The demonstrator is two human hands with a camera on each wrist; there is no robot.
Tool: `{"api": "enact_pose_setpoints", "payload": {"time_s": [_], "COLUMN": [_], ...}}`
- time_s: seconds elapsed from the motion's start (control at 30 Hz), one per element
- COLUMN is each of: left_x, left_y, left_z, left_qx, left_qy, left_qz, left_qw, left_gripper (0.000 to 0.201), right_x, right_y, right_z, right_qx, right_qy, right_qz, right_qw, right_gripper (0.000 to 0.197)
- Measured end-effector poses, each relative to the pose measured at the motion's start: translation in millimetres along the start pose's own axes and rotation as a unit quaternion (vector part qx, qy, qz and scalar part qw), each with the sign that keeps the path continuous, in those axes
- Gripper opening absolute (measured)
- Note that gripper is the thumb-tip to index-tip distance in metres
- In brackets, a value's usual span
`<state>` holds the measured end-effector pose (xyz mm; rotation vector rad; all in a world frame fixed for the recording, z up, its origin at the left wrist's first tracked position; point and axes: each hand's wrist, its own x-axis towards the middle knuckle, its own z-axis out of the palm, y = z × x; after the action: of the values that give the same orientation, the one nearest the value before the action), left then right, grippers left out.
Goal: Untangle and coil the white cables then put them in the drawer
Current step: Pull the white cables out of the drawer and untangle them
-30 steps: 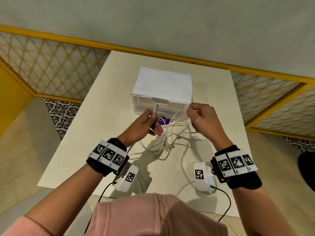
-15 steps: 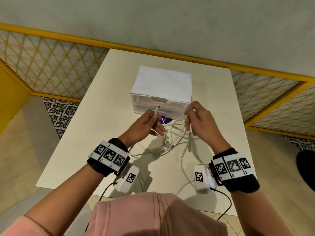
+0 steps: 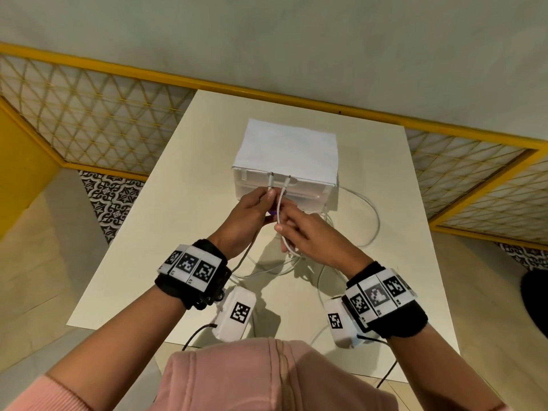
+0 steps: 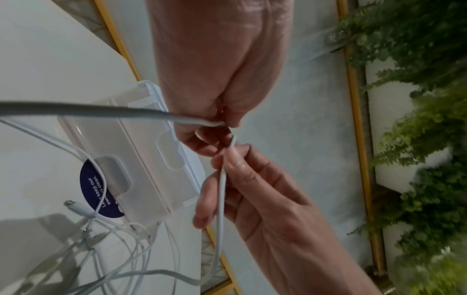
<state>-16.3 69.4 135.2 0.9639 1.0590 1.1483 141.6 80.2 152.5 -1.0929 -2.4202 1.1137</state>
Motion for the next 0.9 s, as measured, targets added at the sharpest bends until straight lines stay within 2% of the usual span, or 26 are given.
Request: {"api": "enact_pose_setpoints", "payload": {"time_s": [0.13, 0.2, 0.27, 0.37, 0.43, 0.5, 0.63, 0.7, 0.77, 0.83, 0.9], "left_x": [-0.5, -0.3, 1.1, 1.8, -0.3, -4.0, -13.0, -16.1, -16.4, -18.2, -20.9], "left_y": [3.8, 7.7, 12.8, 29.2, 41.1, 49.6, 50.6, 45.4, 34.9, 25.8, 20.3], "left_z": [-3.2, -5.8, -9.2, -20.9, -36.6, -52.7, -66.7, -59.3, -46.7, -30.0, -17.1], "left_qx": [-0.062, -0.073, -0.083, -0.111, -0.099, -0.062, 0.062, 0.147, 0.209, 0.231, 0.238], "left_qy": [-0.015, -0.007, 0.034, 0.128, 0.174, 0.206, 0.240, 0.206, 0.133, 0.050, -0.007], "left_qz": [-0.003, 0.009, 0.037, 0.079, 0.118, 0.157, 0.183, 0.156, 0.118, 0.072, 0.059], "left_qw": [0.998, 0.997, 0.995, 0.982, 0.973, 0.964, 0.951, 0.955, 0.961, 0.969, 0.970], "left_gripper": [0.025, 0.020, 0.018, 0.018, 0.019, 0.020, 0.021, 0.017, 0.011, 0.014, 0.020], "right_x": [5.3, 7.6, 7.1, -3.4, -14.9, -24.8, -27.2, -20.1, -8.5, 3.8, 12.7], "right_y": [-2.9, -1.8, 5.7, 30.0, 51.7, 78.7, 105.5, 93.0, 66.7, 37.3, 11.9], "right_z": [7.8, 13.4, 18.7, 25.1, 22.9, 15.8, -4.4, -11.6, -18.2, -24.6, -31.2], "right_qx": [0.031, 0.092, 0.151, 0.134, 0.091, 0.070, 0.047, 0.048, 0.056, 0.048, 0.039], "right_qy": [0.041, 0.056, 0.039, -0.041, -0.064, -0.038, 0.031, 0.067, 0.094, 0.109, 0.126], "right_qz": [-0.020, -0.015, 0.004, 0.058, 0.113, 0.150, 0.148, 0.126, 0.097, 0.048, 0.008], "right_qw": [0.998, 0.994, 0.988, 0.988, 0.987, 0.986, 0.987, 0.989, 0.989, 0.992, 0.991], "right_gripper": [0.014, 0.018, 0.025, 0.045, 0.047, 0.043, 0.034, 0.032, 0.029, 0.028, 0.028]}}
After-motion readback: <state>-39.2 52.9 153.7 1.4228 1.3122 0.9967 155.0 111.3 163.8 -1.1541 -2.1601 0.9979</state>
